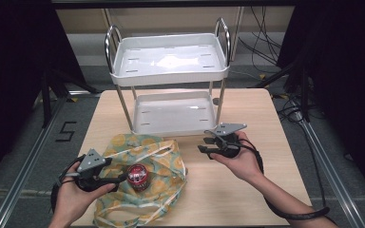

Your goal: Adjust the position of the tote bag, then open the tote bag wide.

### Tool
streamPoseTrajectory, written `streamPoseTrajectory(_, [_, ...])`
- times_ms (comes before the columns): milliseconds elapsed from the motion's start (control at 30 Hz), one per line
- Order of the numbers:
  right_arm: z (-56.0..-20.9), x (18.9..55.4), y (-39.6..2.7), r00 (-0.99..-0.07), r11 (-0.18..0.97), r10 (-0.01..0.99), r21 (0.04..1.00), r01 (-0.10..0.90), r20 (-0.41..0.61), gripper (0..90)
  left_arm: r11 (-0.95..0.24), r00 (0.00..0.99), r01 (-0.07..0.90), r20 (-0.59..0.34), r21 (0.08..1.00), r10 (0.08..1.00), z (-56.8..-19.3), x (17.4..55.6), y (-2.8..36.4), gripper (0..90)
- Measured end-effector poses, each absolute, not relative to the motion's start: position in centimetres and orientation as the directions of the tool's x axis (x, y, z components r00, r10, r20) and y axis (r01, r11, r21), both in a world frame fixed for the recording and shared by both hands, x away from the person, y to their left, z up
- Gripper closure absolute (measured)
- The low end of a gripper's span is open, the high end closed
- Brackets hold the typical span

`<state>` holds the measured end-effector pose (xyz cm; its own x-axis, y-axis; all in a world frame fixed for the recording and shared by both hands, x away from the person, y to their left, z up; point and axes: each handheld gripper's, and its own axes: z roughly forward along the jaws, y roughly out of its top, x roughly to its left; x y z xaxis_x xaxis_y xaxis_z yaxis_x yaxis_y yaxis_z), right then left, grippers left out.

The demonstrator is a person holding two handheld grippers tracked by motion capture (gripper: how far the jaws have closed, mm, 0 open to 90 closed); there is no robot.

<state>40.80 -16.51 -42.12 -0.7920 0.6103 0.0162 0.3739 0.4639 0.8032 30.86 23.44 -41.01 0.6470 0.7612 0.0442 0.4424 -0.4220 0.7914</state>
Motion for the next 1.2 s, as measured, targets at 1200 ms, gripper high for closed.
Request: streamPoseTrajectory(1200, [-43.4, 40.2, -22.8, -0.683, 0.363, 0.728, 0.809, 0.462, 0.063, 58.8, -0.525, 0.627, 0.467, 0.152, 0.711, 0.764, -44.2, 31.9, 18.8, 26.1])
